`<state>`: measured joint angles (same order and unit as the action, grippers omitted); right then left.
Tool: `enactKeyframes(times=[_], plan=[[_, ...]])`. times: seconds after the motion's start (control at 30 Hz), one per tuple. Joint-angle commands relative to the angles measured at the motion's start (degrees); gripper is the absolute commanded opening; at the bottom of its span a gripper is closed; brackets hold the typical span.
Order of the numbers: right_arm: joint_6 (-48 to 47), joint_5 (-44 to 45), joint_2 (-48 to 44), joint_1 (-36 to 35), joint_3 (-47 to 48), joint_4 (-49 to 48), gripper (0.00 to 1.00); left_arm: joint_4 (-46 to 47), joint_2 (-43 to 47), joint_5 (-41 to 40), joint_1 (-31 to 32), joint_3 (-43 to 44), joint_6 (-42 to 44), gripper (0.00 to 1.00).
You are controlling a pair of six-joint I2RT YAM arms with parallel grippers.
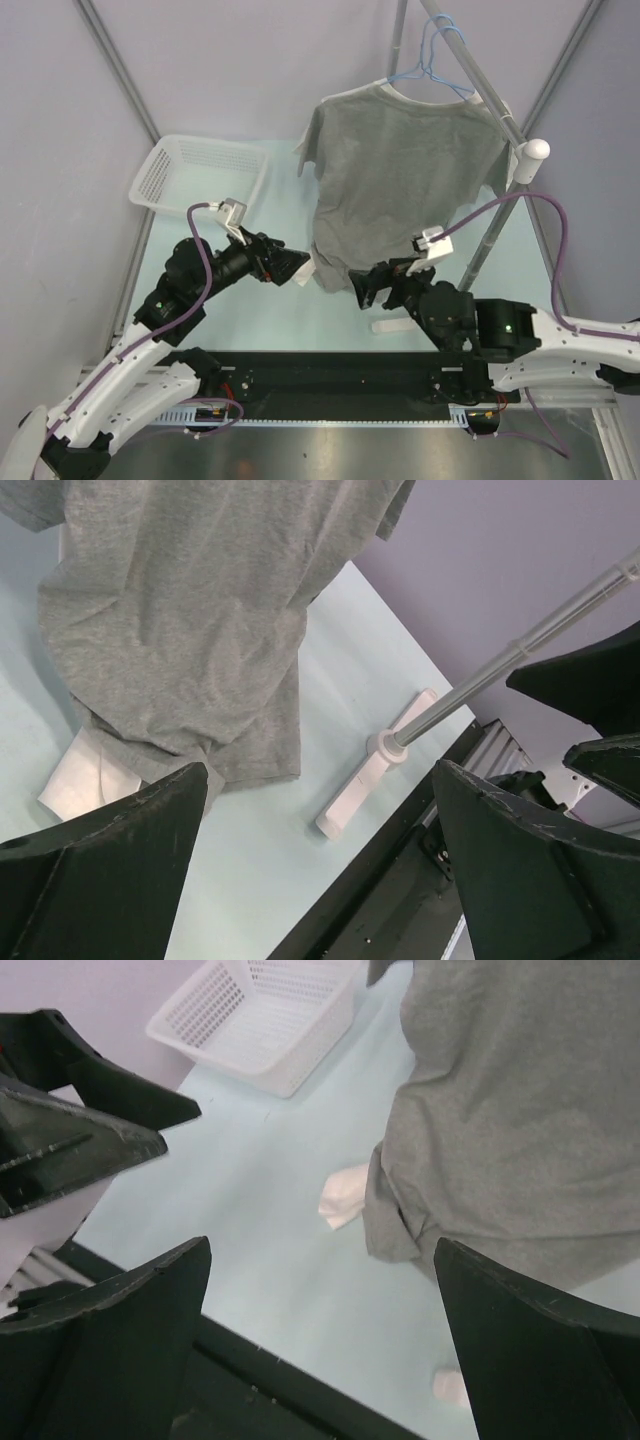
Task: Remove the t-shirt from the hanger
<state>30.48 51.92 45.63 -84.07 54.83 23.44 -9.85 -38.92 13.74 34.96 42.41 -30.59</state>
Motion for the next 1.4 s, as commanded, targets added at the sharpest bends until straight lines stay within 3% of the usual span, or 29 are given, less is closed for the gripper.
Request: enactKeyframes(times=[0.0,0.17,0.27,0.4,0.67,0.87,0.97,1.1,1.37], plan=[[-7.0,5.1,7.4,-0.3,7.6,-5.5,0.99,-1.1,0.0,2.5,-0.4,2.4,0.4,1.00],[-9.8,5.6,20.0,0.8,18.9,-3.2,1.00,-4.5,0.0,1.8,-0.4,5.1,2.8,1.00],[-6.0,7.4,27.6,3.6,28.0,3.0,1.00,-7.6,0.1,-1.1,-0.4,7.3,5.3,1.00],[0.1,0.8,32.3,10.7,36.5,16.2,1.00,-10.8,-3.8,-2.2,-0.4,18.3,12.1,1.00],[1.7,-0.7,26.4,14.1,38.2,19.1,1.00,-18.5,-30.3,3.2,-1.2,49.8,16.4,1.00],[-0.5,-2.3,18.4,13.7,36.9,15.9,1.00,-12.3,-47.8,14.5,-6.8,65.1,17.2,0.98],[-4.8,-4.5,14.9,12.4,35.8,13.4,1.00,-11.3,-55.4,16.7,-8.2,74.3,22.3,0.97],[-7.6,-5.3,11.2,10.2,34.4,11.5,1.00,-10.0,-61.9,18.4,-9.9,81.4,26.1,0.99],[-8.9,-6.0,9.8,9.3,33.9,11.4,1.00,-5.4,-70.1,25.8,-12.1,88.4,23.5,1.00]])
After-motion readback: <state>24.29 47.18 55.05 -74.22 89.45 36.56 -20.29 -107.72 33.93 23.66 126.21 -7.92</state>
